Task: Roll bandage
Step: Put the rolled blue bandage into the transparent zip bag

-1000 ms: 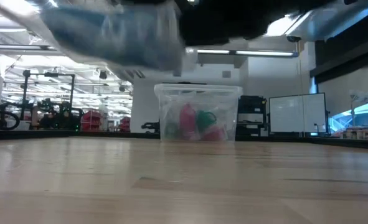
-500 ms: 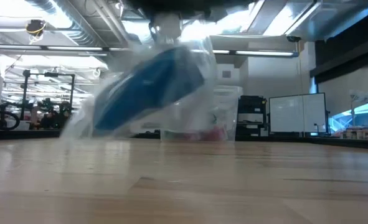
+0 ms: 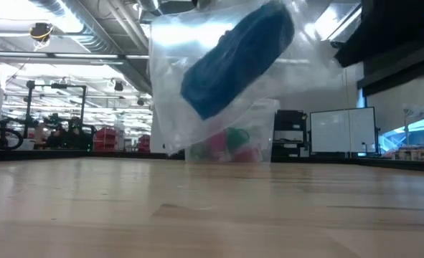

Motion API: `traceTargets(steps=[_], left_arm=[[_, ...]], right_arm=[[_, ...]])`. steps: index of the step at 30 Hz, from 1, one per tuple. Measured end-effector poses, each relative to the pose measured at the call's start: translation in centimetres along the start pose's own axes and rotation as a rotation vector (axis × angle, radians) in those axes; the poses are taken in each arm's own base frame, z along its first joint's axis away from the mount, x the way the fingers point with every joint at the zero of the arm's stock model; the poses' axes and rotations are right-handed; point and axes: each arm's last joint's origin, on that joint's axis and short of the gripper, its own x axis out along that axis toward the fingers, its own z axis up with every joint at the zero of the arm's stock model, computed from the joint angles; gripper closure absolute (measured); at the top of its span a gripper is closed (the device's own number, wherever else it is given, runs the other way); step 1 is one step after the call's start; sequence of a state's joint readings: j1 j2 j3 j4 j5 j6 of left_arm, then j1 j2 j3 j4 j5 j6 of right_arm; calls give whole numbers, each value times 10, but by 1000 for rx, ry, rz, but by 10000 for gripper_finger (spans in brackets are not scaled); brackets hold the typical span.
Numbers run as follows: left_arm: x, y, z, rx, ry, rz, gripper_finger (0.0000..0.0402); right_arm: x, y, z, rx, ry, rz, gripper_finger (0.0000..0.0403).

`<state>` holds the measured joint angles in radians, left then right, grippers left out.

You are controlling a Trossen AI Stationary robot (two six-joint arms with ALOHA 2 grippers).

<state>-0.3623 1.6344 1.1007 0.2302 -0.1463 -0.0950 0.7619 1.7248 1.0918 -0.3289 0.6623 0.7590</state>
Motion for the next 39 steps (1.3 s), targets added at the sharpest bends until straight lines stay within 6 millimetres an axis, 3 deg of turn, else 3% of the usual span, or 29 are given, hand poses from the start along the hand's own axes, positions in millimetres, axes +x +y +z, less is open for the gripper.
traceTargets(steps=[4, 10, 16, 19, 25, 33, 39], left_arm=[[0, 0, 0, 4, 3, 5, 383], [0, 2, 0, 19, -2, 7, 374], [0, -1, 1, 22, -9, 0, 380], [-1, -8, -1, 17, -2, -18, 378], [-4, -19, -9, 6, 61, 33, 371], [-7, -23, -19, -1, 131, 185, 373], [-6, -24, -12, -31, 59, 193, 369]], right_arm=[[12, -7, -15, 75, -99, -29, 137], [21, -8, -6, 64, -131, 33, 198], [23, -14, -9, -29, -88, -11, 332], [13, -15, -2, -97, 12, 28, 389], [-38, -17, 34, -162, 101, -10, 391], [-57, -16, 73, -271, 133, 101, 398], [-77, -16, 106, -239, 93, 151, 398]])
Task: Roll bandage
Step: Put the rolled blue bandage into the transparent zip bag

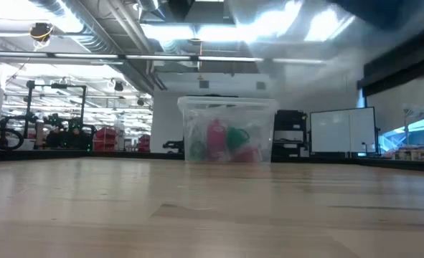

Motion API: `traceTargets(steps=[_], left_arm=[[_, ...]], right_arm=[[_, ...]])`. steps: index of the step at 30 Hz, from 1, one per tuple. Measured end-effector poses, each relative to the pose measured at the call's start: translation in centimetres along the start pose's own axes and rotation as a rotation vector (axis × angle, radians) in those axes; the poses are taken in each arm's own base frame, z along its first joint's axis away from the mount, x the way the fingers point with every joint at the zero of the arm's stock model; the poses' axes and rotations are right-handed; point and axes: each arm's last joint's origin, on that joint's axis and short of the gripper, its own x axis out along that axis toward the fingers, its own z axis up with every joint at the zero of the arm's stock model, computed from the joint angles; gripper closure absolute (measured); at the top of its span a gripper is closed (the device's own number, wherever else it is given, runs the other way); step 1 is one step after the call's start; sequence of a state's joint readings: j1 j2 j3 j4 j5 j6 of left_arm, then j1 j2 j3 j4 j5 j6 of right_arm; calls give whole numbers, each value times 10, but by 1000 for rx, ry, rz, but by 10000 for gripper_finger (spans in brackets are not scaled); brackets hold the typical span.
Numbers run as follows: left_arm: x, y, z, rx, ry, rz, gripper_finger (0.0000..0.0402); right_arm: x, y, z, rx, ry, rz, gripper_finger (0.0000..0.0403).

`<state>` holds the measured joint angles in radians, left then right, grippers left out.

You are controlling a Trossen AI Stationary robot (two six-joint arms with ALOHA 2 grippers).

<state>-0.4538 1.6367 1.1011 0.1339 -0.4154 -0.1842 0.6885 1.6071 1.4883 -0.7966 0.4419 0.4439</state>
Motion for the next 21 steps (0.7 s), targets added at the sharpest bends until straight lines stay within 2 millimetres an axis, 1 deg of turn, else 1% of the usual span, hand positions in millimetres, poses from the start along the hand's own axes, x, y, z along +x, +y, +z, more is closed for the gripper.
traceTargets(steps=[2, 3, 5, 6, 8, 9, 11, 12, 14, 15, 18, 21], left_arm=[[-1, -2, 6, 13, -59, -13, 371], [-3, -4, 9, 25, -86, -19, 372], [-7, -6, 16, 32, -144, -33, 373], [-10, -8, 20, 40, -167, -40, 373], [-14, -10, 23, 45, -186, -49, 370], [-16, -11, 23, 56, -179, -51, 368], [-16, -12, 19, 81, -146, -52, 365], [-15, -12, 17, 89, -127, -50, 364], [-15, -11, 14, 80, -95, -46, 365], [-15, -10, 12, 73, -78, -43, 367], [-14, -9, 8, 72, -40, -29, 372], [-14, -10, 6, 63, -25, -25, 376]], right_arm=[[4, -7, -2, 12, 136, 100, 398], [6, -11, -5, 25, 189, 95, 398], [6, -18, -5, 55, 180, 11, 398], [4, -19, -3, 65, 170, 8, 398], [2, -22, -2, 63, 214, 57, 399], [1, -22, -1, 63, 221, 53, 399], [-1, -18, 2, 63, 157, 10, 399], [-3, -17, 3, 61, 150, 25, 399], [-5, -19, 3, 62, 204, 104, 399], [-4, -20, 3, 72, 212, 97, 399], [-3, -19, 2, 60, 158, -11, 399], [1, -16, 0, 74, 150, -32, 393]])
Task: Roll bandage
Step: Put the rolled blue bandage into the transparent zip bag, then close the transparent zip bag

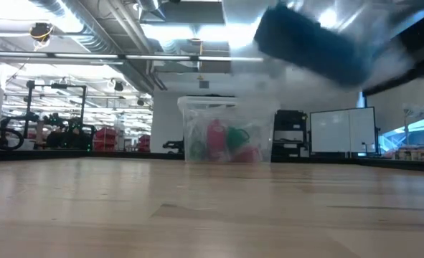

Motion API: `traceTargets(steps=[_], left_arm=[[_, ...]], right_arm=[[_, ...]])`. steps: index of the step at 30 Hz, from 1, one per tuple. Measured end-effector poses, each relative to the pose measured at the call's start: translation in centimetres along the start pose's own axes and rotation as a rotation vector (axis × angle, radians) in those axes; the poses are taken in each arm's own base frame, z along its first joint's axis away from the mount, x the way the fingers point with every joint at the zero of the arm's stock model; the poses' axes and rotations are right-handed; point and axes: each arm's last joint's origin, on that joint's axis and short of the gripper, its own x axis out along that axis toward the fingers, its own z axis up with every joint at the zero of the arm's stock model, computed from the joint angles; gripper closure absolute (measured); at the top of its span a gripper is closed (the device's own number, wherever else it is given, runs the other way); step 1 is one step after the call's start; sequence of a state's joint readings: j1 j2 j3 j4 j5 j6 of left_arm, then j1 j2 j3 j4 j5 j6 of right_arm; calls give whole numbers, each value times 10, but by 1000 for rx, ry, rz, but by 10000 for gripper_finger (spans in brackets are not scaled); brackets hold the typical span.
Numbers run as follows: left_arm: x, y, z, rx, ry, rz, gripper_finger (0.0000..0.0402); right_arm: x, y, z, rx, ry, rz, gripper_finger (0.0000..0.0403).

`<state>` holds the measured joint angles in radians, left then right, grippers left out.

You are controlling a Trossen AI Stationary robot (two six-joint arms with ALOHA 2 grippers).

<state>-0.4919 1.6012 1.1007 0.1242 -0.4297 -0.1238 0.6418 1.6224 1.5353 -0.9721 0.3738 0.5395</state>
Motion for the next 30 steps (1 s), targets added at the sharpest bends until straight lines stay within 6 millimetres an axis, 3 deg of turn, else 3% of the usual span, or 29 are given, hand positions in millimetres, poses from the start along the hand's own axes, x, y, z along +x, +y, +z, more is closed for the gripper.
traceTargets(steps=[4, 9, 13, 18, 25, 30], left_arm=[[0, 0, -1, 3, 10, 2, 378], [0, 0, -2, -21, 22, 4, 379], [0, 1, -4, -21, 37, 7, 379], [0, 1, -4, -32, 35, 9, 380], [0, 1, -4, -35, 35, 8, 380], [0, 1, -4, -37, 38, 8, 380]], right_arm=[[8, 2, -8, 27, 107, 49, 362], [-5, -4, -9, 89, 204, 92, 296], [-2, 0, 4, 68, 4, 40, 251], [24, 8, 15, -41, -228, -23, 219], [63, 0, 13, -70, -219, -96, 220], [75, -2, 14, -118, -190, -102, 265]])
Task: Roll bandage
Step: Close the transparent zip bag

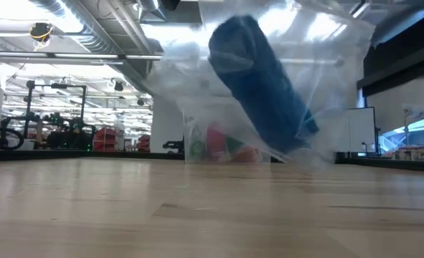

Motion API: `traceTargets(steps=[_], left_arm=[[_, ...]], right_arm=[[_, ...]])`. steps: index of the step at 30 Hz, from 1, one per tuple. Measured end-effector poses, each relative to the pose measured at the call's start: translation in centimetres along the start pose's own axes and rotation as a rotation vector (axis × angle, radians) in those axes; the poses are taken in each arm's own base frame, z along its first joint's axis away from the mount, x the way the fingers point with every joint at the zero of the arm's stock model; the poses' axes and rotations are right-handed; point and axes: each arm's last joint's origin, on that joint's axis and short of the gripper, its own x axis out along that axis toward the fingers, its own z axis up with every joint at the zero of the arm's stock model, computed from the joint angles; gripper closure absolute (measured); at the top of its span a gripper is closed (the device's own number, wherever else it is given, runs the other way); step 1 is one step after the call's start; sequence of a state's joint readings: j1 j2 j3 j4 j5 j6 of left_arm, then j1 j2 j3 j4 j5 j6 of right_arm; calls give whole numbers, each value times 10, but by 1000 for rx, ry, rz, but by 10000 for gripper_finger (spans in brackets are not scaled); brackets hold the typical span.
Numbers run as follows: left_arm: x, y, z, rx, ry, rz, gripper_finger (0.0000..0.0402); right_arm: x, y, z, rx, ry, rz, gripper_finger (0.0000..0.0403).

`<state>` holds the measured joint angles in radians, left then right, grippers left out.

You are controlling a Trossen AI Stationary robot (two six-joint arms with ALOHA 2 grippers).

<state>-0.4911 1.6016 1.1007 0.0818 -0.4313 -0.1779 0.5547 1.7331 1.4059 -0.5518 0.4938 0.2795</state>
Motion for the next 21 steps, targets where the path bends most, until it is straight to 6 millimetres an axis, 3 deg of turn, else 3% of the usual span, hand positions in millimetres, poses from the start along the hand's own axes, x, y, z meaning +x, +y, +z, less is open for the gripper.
traceTargets(steps=[5, 16, 21], left_arm=[[0, 0, 0, -25, 1, 0, 375], [-13, 3, 0, -144, 68, 10, 283], [-2, 0, -8, -124, 79, 14, 268]], right_arm=[[0, 1, 0, -48, 1, 8, 385], [0, 1, -1, -47, 5, 7, 394], [1, 1, 0, -50, -1, 5, 396]])
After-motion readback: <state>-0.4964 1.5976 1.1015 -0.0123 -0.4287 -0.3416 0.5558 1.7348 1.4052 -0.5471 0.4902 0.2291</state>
